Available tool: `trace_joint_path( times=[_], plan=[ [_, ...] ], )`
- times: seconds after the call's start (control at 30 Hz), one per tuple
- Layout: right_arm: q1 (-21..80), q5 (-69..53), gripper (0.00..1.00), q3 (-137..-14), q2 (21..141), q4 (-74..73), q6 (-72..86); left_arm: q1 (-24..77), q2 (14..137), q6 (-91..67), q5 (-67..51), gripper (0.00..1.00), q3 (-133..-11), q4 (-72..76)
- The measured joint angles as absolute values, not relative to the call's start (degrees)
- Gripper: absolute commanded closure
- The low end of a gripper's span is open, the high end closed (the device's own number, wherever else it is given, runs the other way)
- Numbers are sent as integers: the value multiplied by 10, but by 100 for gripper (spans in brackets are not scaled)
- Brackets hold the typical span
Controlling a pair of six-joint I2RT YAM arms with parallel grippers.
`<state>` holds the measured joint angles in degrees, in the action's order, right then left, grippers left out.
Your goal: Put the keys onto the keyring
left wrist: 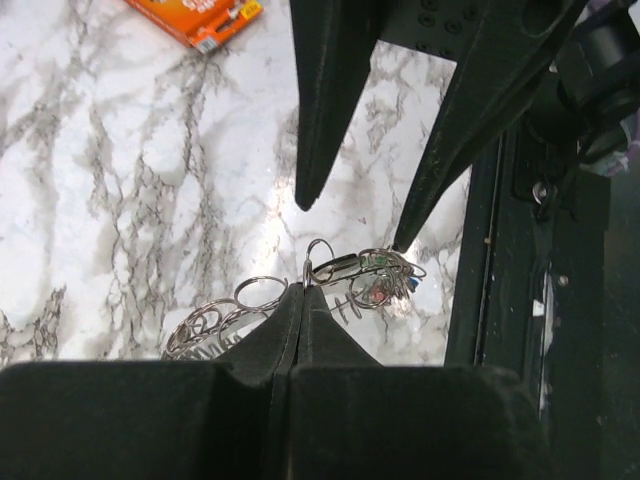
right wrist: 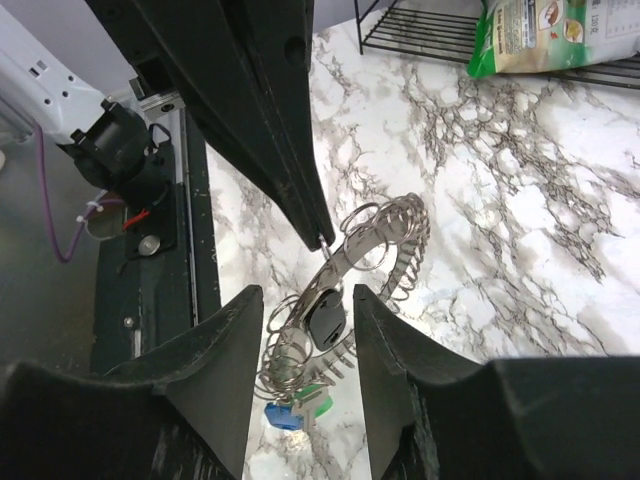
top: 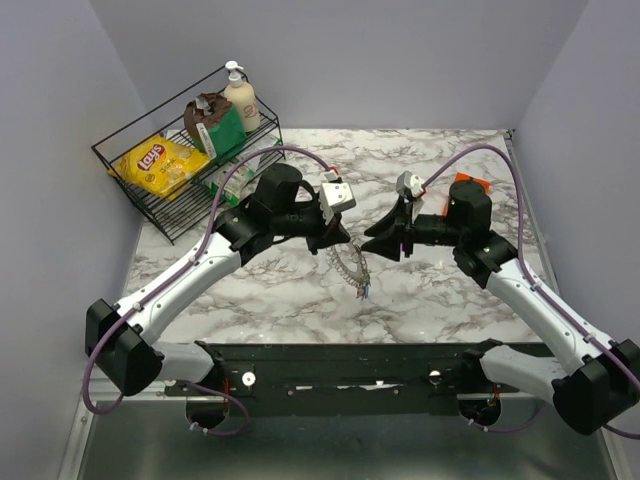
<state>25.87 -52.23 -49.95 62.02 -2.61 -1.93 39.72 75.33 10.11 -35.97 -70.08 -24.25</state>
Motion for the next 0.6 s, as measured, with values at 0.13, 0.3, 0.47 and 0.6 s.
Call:
trace_joint_path(
  times=[0.13,0.3,0.47,0.6],
  plan=[
    [259,-519,60,-500,615,-24,-16,391,731,78,-360,100,-654,-169],
    [259,-519,63,-500,615,-22,-14,390,704,68,-358,100,-612,-114],
    [259,-522,65,-500,620,-17,-13,390,682,62,-357,100,-582,-64],
    [259,-529,67,-500,632,-15,-11,390,675,61,-357,100,-576,-38]
  ],
)
